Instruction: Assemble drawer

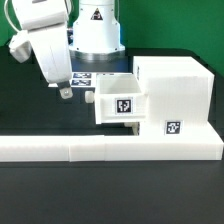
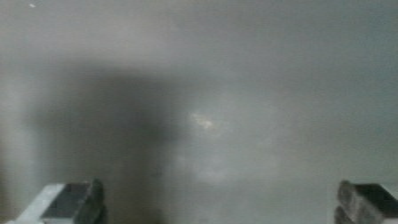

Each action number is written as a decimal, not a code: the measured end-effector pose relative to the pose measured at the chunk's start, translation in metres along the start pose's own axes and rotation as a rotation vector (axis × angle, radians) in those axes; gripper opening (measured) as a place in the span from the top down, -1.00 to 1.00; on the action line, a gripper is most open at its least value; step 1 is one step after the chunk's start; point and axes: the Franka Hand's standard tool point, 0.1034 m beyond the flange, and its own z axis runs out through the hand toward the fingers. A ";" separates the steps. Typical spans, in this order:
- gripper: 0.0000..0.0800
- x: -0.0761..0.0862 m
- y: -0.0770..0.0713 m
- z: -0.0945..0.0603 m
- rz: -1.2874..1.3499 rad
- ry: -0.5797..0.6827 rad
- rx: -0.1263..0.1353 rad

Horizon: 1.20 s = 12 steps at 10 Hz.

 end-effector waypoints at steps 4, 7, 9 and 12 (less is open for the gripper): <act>-0.62 0.022 0.011 0.008 0.038 0.015 0.002; -0.62 0.053 0.017 0.017 0.104 0.032 0.011; -0.62 0.079 0.021 0.028 0.109 0.045 0.016; -0.62 0.088 0.023 0.033 0.175 0.042 0.010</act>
Offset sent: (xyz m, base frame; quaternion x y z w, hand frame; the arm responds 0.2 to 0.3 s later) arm 0.0117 0.0308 0.0045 -0.0121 0.0200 0.0299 0.9993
